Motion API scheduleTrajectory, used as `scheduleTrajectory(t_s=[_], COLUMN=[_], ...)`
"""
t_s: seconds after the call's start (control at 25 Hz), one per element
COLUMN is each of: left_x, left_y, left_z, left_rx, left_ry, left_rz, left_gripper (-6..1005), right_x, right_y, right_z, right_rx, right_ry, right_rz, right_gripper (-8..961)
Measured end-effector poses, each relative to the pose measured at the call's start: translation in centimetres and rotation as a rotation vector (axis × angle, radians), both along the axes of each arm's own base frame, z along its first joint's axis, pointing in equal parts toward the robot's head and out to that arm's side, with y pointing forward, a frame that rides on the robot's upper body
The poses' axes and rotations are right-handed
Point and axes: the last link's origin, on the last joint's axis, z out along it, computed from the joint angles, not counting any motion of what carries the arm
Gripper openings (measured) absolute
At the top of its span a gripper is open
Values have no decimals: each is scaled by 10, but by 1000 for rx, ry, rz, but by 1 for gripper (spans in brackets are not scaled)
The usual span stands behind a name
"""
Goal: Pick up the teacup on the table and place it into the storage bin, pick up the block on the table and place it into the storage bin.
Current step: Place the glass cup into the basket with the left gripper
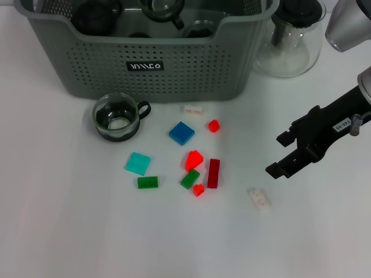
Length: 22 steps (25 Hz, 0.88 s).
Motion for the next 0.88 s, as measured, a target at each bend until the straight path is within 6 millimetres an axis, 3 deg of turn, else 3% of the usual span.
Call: scheduleTrajectory(t_s=[0.88], left_x=[-5], left_y=[2], left_z=[-12], left_rx=[14], left_ry=[35], left_rz=[-10], left_gripper=[57], right_x=[0], right_y=[1], right_z=[0], right_rx=[6], right_ry=[0], right_rz=[-1], right_gripper=[896])
